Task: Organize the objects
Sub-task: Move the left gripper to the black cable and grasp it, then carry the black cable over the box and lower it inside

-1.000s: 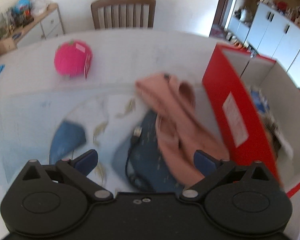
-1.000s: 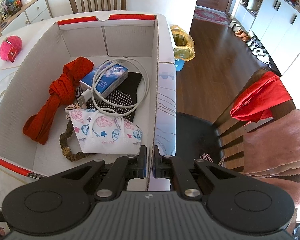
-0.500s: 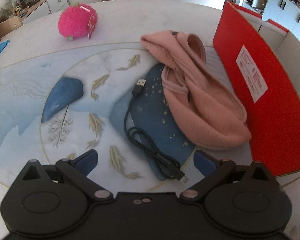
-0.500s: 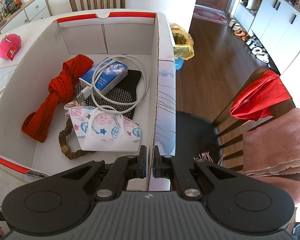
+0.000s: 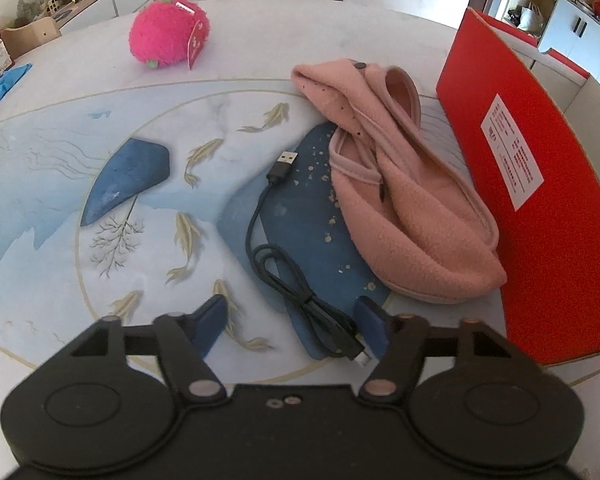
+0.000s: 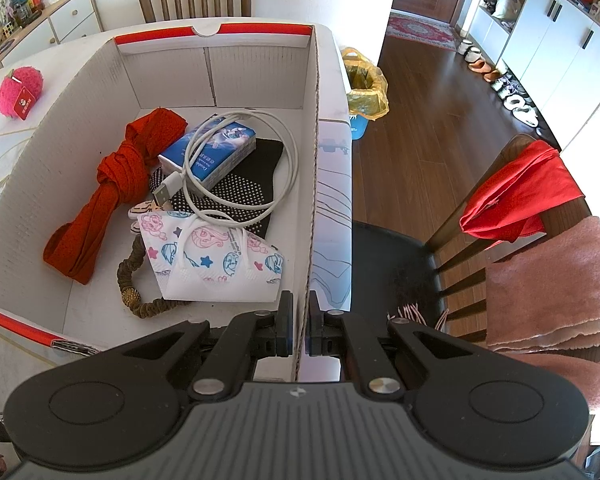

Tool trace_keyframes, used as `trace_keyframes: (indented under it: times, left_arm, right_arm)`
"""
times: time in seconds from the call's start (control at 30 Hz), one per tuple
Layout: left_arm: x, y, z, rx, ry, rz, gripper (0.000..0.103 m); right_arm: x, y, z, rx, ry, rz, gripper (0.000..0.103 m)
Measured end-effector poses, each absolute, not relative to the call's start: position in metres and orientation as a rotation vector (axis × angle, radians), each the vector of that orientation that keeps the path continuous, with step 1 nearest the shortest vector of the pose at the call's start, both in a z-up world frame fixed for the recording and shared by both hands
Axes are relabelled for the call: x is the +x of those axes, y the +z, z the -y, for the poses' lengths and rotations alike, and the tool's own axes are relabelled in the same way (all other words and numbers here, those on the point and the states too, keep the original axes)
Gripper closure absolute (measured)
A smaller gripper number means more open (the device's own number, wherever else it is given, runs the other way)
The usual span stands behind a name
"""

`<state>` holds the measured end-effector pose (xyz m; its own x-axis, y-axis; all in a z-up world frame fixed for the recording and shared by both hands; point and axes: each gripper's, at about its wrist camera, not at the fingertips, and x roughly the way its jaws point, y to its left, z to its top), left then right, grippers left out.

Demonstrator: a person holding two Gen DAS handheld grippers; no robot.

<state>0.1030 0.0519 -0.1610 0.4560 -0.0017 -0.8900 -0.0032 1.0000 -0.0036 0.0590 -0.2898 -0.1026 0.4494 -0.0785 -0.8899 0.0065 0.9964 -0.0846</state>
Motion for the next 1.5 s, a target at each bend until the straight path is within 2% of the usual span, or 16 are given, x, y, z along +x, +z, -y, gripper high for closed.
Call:
trace_keyframes:
  times: [0.07, 0.1, 0.13, 0.2, 0.27, 0.57, 1.0, 1.5]
  left_arm:
    - [0.103, -0.159, -0.053, -0.011, 0.0, -1.09, 0.062]
    - [0.103, -0.158, -0.053, -0.014, 0.002, -1.09, 0.066]
    - [0.103, -0.157, -0.054, -0.02, 0.003, -1.091, 0.076]
    - [0.104, -0.156, -0.059, -0.064, 0.003, -1.101, 0.083]
    - [0.106, -0.155, -0.064, -0.095, 0.005, -1.111, 0.094]
    - [0.102, -0.137, -0.079, -0.138, 0.049, -1.058, 0.098]
    - [0.085, -0.08, -0.098, -0.23, 0.066, -0.918, 0.099]
    - [0.1, -0.028, -0.006, -0.1, -0.221, -0.817, 0.098]
  right_arm:
    - [0.059, -0.103, 0.29, -0.072, -0.053, -1.104, 0.098]
    - [0.059, -0.103, 0.29, -0.071, -0.053, -1.104, 0.098]
    - [0.059, -0.103, 0.29, -0.071, -0.054, -1.105, 0.098]
    - [0.059, -0.103, 0.29, -0.071, -0.053, -1.105, 0.098]
    - [0.059, -0.104, 0.29, -0.069, -0.054, -1.105, 0.098]
    - [0.059, -0.104, 0.29, -0.069, -0.054, -1.105, 0.098]
    - [0.058, -0.103, 0.29, -0.071, -0.053, -1.101, 0.098]
    - [0.058, -0.101, 0.288, -0.079, -0.048, -1.095, 0.098]
